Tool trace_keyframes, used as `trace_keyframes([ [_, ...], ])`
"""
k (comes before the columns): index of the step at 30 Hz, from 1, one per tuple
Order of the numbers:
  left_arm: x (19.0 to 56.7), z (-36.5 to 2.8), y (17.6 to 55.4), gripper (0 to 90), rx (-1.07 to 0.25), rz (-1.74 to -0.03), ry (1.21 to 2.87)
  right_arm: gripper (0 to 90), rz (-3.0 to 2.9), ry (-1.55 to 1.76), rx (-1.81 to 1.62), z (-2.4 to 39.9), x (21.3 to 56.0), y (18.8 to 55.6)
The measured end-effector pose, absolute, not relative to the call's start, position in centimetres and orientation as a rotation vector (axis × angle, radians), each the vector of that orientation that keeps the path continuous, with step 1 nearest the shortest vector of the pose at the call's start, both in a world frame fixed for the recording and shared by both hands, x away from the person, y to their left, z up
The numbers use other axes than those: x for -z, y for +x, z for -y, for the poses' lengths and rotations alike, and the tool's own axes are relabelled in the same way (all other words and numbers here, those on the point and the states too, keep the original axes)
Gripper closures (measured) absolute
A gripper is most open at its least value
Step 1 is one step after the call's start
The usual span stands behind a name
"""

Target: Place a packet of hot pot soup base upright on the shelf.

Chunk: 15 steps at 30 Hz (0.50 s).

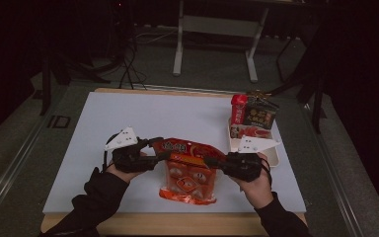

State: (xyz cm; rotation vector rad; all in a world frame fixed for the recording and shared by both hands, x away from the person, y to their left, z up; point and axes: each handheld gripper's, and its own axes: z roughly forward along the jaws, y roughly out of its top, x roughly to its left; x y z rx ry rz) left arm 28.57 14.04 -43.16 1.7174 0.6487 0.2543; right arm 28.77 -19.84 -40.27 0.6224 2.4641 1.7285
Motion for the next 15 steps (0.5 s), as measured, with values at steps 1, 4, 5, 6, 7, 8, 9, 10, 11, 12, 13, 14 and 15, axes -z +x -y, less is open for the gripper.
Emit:
trace_keyframes([
  [1, 43.2, -14.1, 28.5, 31.6, -0.254, -0.654, 1.716, 90.0, -2.459, 0.616, -1.728, 19.9, 40.0, 28.8],
  [4, 43.5, -14.3, 28.4, 16.4, -0.246, -0.683, 1.728, 90.0, -2.436, 0.599, -1.724, 20.1, 39.0, 28.8],
  [5, 43.6, -14.3, 28.3, 12.4, -0.255, -0.692, 1.726, 90.0, -2.424, 0.597, -1.721, 20.2, 38.7, 28.9],
  [6, 43.7, -14.3, 28.2, 10.8, -0.262, -0.694, 1.729, 90.0, -2.415, 0.598, -1.727, 20.4, 38.4, 29.0],
  [7, 43.8, -14.3, 28.1, 8.8, -0.271, -0.704, 1.735, 90.0, -2.4, 0.592, -1.719, 20.5, 38.0, 29.0],
  [8, 44.0, -14.3, 28.1, 7.8, -0.272, -0.711, 1.733, 90.0, -2.385, 0.596, -1.716, 20.7, 37.7, 29.1],
  [9, 44.1, -14.4, 28.0, 7.8, -0.268, -0.717, 1.727, 90.0, -2.371, 0.603, -1.721, 21.0, 37.3, 29.3],
  [10, 44.2, -14.4, 27.8, 7.3, -0.273, -0.729, 1.718, 90.0, -2.353, 0.611, -1.73, 21.3, 37.0, 29.4],
  [11, 44.3, -14.5, 27.8, 5.0, -0.278, -0.746, 1.714, 90.0, -2.343, 0.604, -1.736, 21.5, 36.6, 29.6],
  [12, 44.3, -14.6, 27.7, 2.6, -0.274, -0.75, 1.705, 90.0, -2.324, 0.605, -1.737, 21.8, 36.1, 29.7],
  [13, 44.5, -14.8, 27.5, 2.5, -0.269, -0.758, 1.698, 90.0, -2.307, 0.609, -1.75, 22.1, 35.7, 29.9],
  [14, 44.6, -14.8, 27.4, 2.5, -0.27, -0.765, 1.7, 90.0, -2.291, 0.603, -1.751, 22.4, 35.2, 30.0],
  [15, 44.8, -14.9, 27.2, 2.5, -0.268, -0.771, 1.697, 90.0, -2.269, 0.605, -1.746, 22.6, 34.7, 30.2],
])
